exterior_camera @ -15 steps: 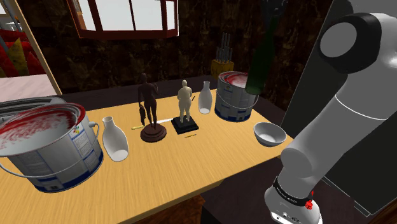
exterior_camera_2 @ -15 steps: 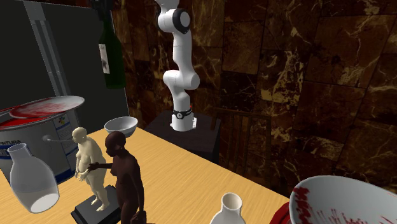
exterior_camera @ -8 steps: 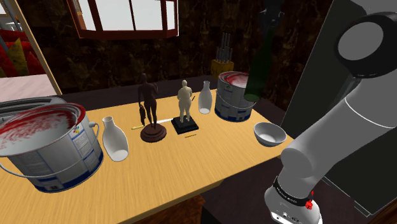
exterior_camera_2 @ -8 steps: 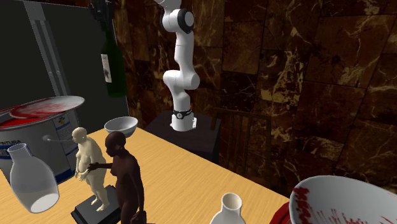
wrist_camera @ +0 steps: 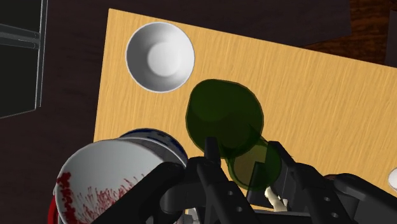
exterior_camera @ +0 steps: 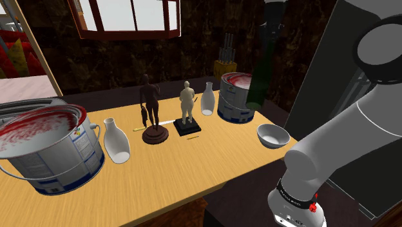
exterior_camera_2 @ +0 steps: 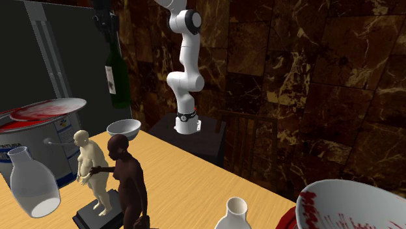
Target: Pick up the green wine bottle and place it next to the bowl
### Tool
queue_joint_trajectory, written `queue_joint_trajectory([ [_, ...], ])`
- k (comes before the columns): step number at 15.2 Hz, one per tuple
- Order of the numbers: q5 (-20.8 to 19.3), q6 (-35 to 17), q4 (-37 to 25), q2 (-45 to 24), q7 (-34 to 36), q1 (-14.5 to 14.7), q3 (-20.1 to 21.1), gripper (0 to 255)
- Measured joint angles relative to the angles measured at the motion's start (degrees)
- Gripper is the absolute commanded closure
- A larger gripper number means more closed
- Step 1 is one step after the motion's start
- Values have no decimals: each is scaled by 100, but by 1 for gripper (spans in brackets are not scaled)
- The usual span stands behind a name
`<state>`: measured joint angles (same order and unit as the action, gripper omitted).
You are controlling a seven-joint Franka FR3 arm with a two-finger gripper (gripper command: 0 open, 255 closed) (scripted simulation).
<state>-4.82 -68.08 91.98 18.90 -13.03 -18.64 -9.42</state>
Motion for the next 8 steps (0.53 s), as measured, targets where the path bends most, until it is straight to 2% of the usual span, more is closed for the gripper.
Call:
queue_joint_trajectory([
  [8, -35, -635, 978, 344, 55, -15, 4, 255],
])
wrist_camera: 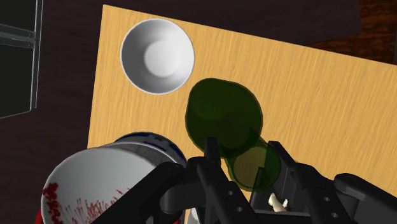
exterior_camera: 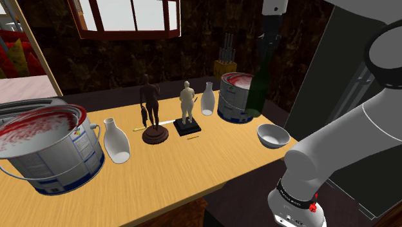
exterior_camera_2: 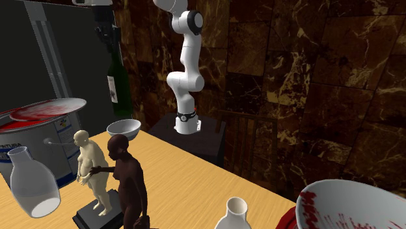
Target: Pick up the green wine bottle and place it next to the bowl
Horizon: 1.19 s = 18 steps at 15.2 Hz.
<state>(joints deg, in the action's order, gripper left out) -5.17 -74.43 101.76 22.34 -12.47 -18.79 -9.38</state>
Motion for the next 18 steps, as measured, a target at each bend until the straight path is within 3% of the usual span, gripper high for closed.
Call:
queue_joint_trajectory([
  [18, -69, -1369, 1837, 469, 91, -38, -33, 255],
])
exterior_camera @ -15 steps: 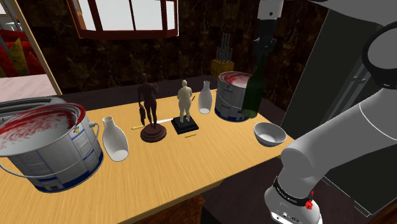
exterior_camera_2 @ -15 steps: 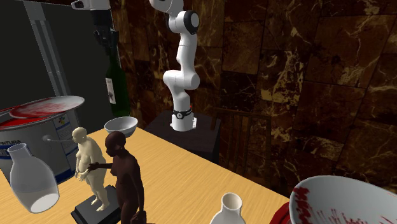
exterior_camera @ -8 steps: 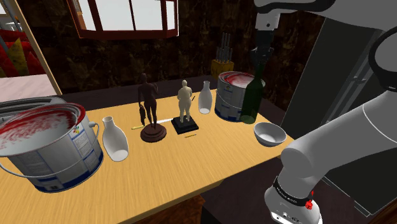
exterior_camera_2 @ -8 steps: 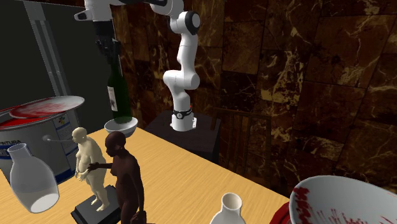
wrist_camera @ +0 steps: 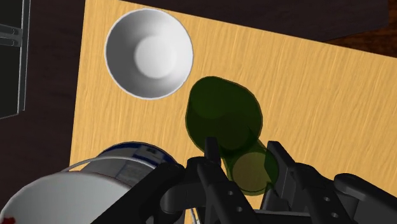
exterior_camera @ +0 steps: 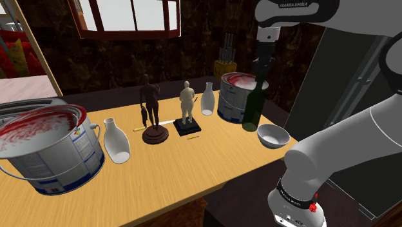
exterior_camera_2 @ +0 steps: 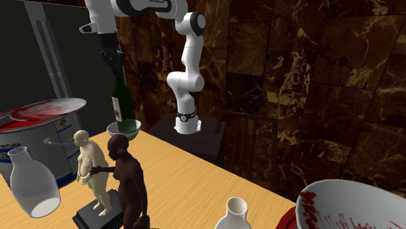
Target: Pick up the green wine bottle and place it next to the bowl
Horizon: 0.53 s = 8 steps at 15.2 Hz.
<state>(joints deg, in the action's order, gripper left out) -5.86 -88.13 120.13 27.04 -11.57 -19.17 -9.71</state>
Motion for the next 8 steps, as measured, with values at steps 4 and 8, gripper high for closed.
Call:
queue_joint_trajectory([
  [4, -12, -318, 352, 33, 19, -6, -13, 255],
  [8, -30, -621, 676, 54, 23, -17, -37, 255],
])
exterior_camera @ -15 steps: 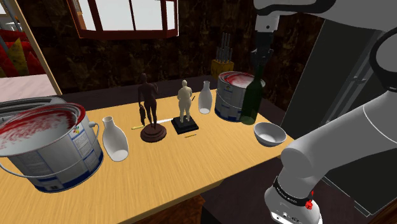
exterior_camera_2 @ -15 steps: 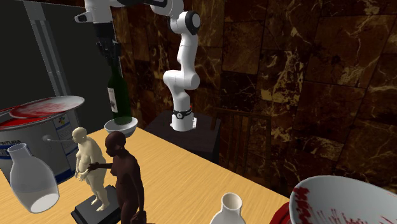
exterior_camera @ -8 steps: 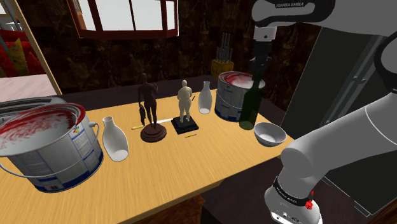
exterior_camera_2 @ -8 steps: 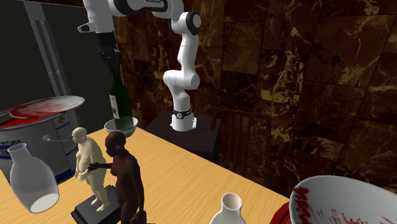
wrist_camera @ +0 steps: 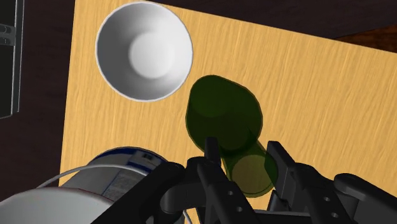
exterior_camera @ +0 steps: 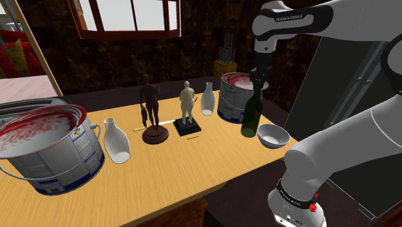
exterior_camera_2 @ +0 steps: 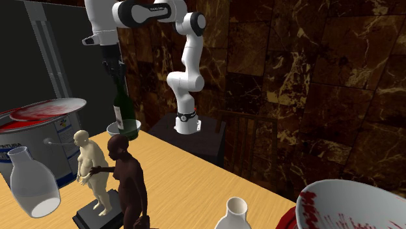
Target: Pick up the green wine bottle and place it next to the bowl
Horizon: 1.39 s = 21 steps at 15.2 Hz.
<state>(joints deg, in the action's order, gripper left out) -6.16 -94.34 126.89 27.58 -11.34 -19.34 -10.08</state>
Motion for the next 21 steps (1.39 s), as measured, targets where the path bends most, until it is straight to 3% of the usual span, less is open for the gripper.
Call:
queue_joint_trajectory([
  [15, -49, -1176, 1070, -109, 45, -20, -75, 255],
  [21, -56, -1252, 1139, -98, 47, -24, -80, 255],
])
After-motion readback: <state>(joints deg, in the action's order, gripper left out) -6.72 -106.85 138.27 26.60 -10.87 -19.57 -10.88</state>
